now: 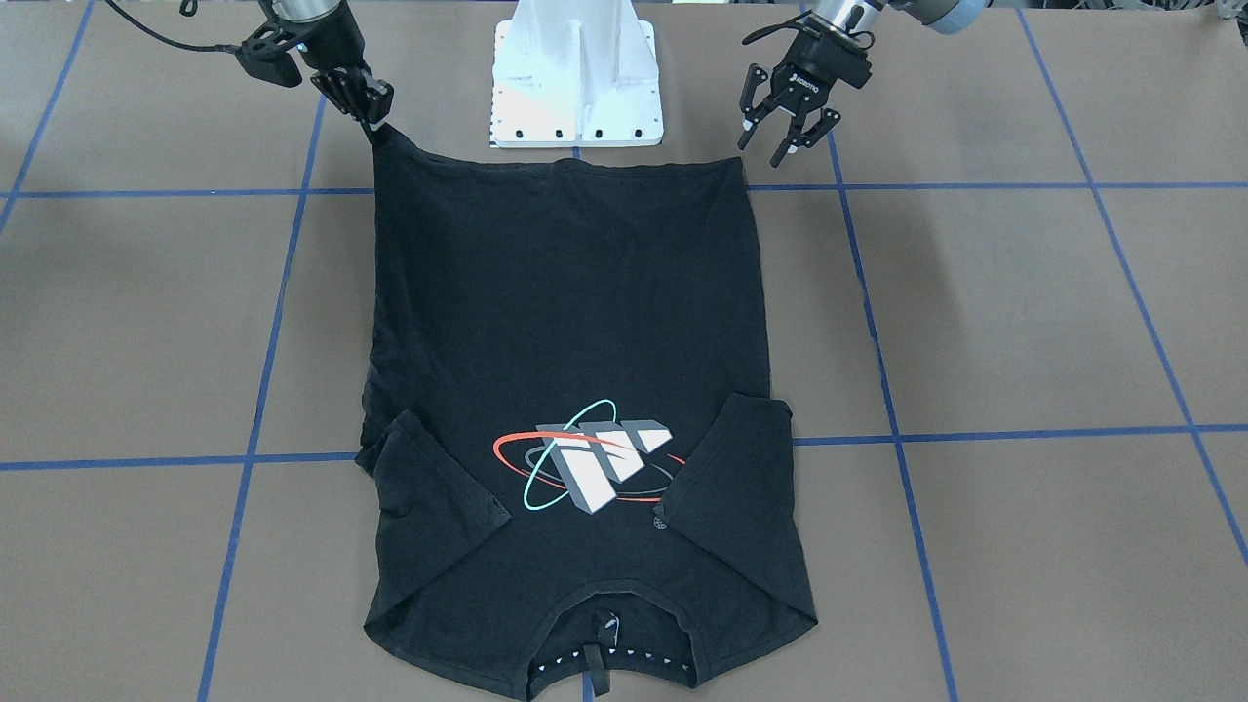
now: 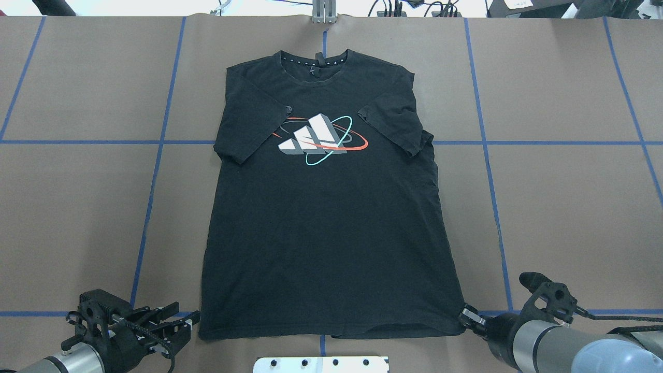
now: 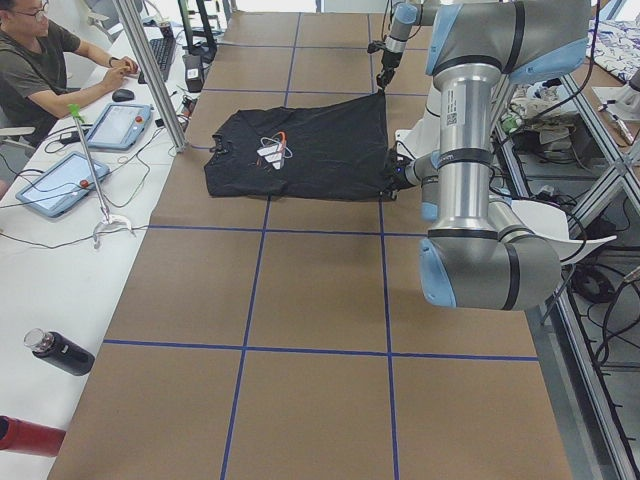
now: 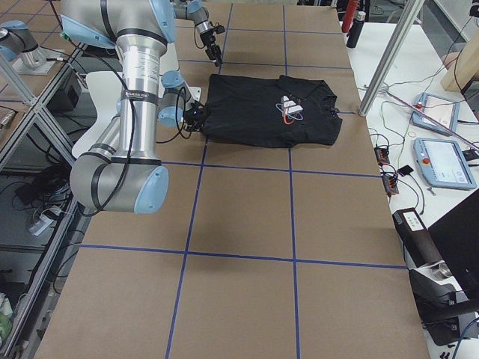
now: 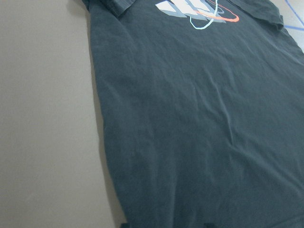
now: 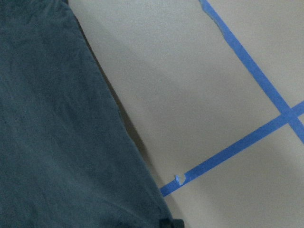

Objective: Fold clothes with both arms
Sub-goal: 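Move the left gripper down to the hem corner nearest it, then position both grippers at the two hem corners nearest the robot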

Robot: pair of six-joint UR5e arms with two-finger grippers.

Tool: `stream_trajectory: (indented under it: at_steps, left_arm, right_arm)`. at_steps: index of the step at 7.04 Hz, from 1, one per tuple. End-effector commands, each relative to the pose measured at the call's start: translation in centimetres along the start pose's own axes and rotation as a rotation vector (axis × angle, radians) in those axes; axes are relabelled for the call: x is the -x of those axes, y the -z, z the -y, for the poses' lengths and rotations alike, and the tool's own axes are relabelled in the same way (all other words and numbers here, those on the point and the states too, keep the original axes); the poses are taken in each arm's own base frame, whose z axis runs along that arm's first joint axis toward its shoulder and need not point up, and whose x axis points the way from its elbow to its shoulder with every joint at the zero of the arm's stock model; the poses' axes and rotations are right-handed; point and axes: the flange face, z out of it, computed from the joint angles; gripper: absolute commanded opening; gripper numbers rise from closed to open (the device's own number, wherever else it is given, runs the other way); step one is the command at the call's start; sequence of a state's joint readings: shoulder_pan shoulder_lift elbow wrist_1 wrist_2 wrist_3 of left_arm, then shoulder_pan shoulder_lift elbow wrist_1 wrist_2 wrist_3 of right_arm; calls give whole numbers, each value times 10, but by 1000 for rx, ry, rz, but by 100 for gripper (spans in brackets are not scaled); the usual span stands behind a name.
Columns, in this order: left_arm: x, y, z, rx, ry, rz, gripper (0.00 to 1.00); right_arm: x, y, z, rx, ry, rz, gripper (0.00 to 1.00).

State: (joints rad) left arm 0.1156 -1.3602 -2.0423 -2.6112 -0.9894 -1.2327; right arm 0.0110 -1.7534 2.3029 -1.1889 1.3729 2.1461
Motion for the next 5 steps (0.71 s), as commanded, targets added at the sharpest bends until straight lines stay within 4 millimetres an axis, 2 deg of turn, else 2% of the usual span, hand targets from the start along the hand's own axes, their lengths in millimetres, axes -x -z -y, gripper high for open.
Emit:
stream_trajectory:
  at_steps: [1, 2, 4, 5]
  left_arm:
    - [8, -13, -21, -1, -17, -13, 58]
    - [12, -16, -25, 4, -26, -8, 55]
    - [-11, -26, -26, -4, -33, -46, 55]
    - [-9, -27, -27, 2, -36, -43, 55]
  right_arm:
    - [1, 1, 1, -1, -2, 3, 0]
    - [1, 0, 2, -3, -3, 2, 0]
    - [2, 1, 3, 0, -6, 4, 0]
    - [2, 1, 4, -1, -6, 4, 0]
